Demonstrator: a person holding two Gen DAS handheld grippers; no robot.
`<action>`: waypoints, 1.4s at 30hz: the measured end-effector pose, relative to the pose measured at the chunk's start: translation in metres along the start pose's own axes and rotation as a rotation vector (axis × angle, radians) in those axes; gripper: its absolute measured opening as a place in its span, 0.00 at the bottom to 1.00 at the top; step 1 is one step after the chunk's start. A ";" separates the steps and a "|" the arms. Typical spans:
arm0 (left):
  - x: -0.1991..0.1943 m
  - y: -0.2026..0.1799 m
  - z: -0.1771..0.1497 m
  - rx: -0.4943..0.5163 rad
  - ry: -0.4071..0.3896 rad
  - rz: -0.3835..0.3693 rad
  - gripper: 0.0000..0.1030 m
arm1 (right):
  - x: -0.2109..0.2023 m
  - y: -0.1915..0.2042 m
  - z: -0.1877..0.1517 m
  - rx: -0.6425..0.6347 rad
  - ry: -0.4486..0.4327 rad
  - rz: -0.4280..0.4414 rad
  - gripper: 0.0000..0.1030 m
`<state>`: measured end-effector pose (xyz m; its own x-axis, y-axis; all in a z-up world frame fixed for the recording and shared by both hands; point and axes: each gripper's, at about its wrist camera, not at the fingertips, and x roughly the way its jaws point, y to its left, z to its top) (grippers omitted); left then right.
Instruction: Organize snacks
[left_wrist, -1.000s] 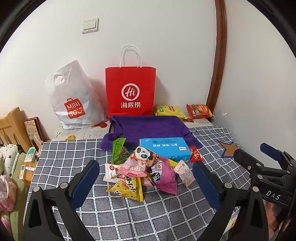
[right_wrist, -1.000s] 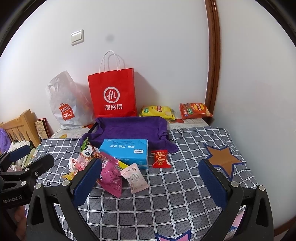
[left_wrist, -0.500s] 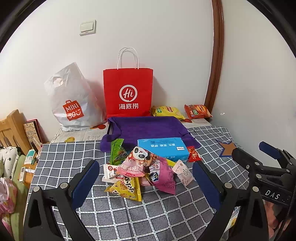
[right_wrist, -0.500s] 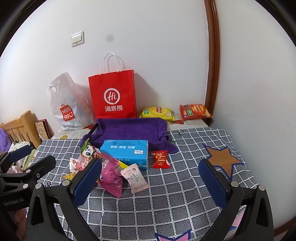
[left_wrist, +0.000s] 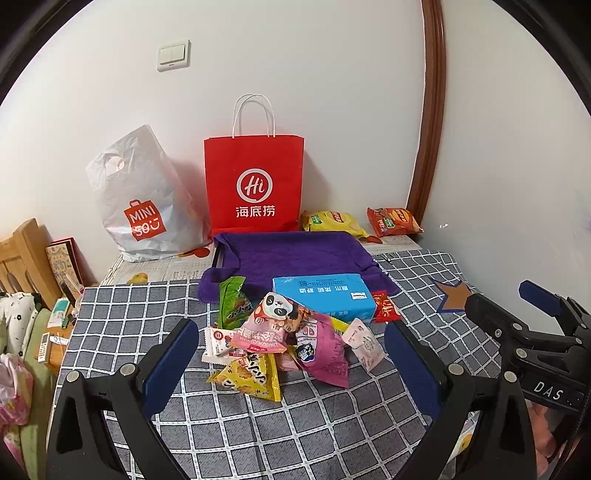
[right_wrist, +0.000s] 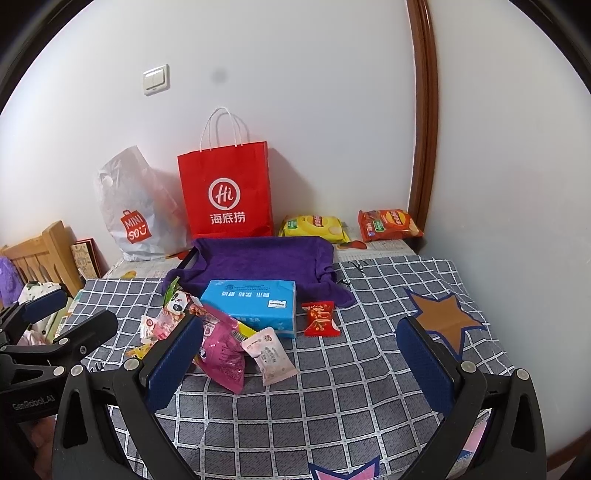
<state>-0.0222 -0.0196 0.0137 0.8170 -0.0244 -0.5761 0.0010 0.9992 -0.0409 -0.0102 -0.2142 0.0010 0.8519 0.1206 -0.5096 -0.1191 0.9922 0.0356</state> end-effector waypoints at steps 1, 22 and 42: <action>0.000 0.000 0.000 -0.003 0.001 -0.001 0.98 | 0.000 0.000 0.001 -0.008 -0.005 -0.004 1.00; 0.058 0.026 0.009 -0.019 0.077 0.020 0.98 | 0.071 -0.039 -0.003 -0.007 0.073 -0.005 1.00; 0.149 0.091 0.021 -0.046 0.180 0.080 0.96 | 0.225 -0.025 -0.015 -0.153 0.299 -0.027 0.76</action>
<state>0.1114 0.0681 -0.0588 0.6975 0.0454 -0.7151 -0.0897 0.9957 -0.0243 0.1766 -0.2122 -0.1272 0.6711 0.0572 -0.7391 -0.1926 0.9762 -0.0992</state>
